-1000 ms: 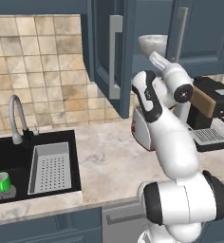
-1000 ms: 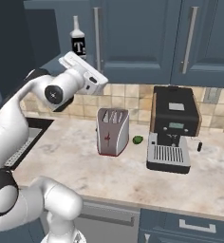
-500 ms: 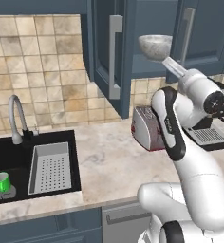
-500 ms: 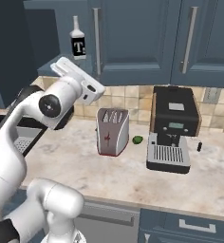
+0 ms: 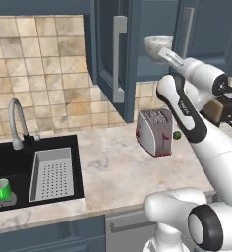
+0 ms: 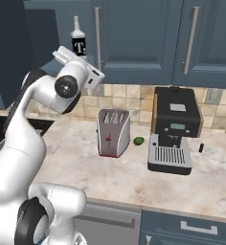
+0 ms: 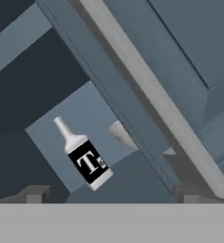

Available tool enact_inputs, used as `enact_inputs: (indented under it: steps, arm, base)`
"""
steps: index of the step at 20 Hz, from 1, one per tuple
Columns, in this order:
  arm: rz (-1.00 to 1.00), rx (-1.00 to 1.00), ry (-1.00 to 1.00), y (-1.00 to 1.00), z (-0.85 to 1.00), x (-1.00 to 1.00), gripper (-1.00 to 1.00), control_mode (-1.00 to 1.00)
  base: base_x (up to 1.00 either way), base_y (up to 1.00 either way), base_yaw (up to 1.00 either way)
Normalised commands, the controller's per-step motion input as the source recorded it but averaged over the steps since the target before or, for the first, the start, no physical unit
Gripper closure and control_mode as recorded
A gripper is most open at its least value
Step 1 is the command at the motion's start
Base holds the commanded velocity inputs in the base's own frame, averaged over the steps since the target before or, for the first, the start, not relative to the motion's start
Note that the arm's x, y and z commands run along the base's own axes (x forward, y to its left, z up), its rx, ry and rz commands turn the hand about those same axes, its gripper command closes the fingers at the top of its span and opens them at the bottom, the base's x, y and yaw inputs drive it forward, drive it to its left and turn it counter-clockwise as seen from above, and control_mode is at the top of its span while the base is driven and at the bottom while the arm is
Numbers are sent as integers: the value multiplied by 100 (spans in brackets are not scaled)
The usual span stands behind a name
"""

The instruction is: Pick the mug and place it in the sink. Pick the bowl and place it in the open cabinet and then close the cabinet.

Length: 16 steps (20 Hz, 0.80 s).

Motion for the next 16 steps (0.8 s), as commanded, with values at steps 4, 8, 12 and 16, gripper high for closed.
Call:
enact_inputs:
  steps: [4,8,12,16]
  arm:
    - [21,0,-5,23,9,100,-100,-100]
    - [19,0,-4,13,4,100,-100,-100]
    - [20,0,0,-1,39,30,-100,-100]
    - [19,0,3,2,62,-32,-100,-100]
  base:
    - [0,0,0]
    - [0,0,0]
    - [0,0,0]
    - [0,0,0]
